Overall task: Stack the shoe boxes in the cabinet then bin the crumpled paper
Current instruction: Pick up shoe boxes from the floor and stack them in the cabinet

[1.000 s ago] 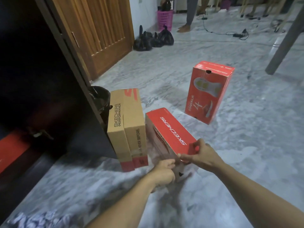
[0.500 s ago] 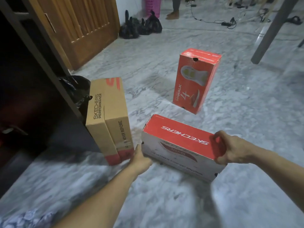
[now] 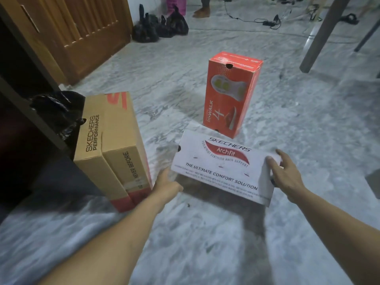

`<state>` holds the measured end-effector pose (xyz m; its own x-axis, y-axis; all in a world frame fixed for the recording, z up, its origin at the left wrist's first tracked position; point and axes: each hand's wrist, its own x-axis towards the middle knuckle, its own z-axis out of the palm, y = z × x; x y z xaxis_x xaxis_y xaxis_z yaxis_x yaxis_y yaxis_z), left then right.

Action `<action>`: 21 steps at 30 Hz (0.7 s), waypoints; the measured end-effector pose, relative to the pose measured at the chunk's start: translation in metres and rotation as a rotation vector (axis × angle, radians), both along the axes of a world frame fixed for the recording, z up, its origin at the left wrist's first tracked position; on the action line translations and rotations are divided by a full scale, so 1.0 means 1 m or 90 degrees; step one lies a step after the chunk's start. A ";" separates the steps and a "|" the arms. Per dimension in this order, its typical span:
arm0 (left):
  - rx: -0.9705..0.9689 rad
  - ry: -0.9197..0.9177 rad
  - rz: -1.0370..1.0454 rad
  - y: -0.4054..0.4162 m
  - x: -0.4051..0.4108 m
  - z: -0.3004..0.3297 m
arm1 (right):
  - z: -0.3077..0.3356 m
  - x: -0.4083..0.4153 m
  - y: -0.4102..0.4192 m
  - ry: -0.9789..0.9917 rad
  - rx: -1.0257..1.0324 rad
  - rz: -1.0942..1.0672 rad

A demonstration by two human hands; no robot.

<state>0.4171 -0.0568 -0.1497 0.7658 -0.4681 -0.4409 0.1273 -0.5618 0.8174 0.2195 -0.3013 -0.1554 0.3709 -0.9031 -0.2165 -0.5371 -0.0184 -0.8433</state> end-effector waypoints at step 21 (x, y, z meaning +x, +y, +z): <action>-0.117 0.086 0.016 -0.033 0.006 0.022 | 0.000 -0.024 0.021 -0.074 0.093 -0.083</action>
<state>0.4229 -0.0902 -0.1280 0.7182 -0.5309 -0.4499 0.2551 -0.4007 0.8800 0.1953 -0.2804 -0.1550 0.2826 -0.9075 -0.3106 -0.4258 0.1715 -0.8884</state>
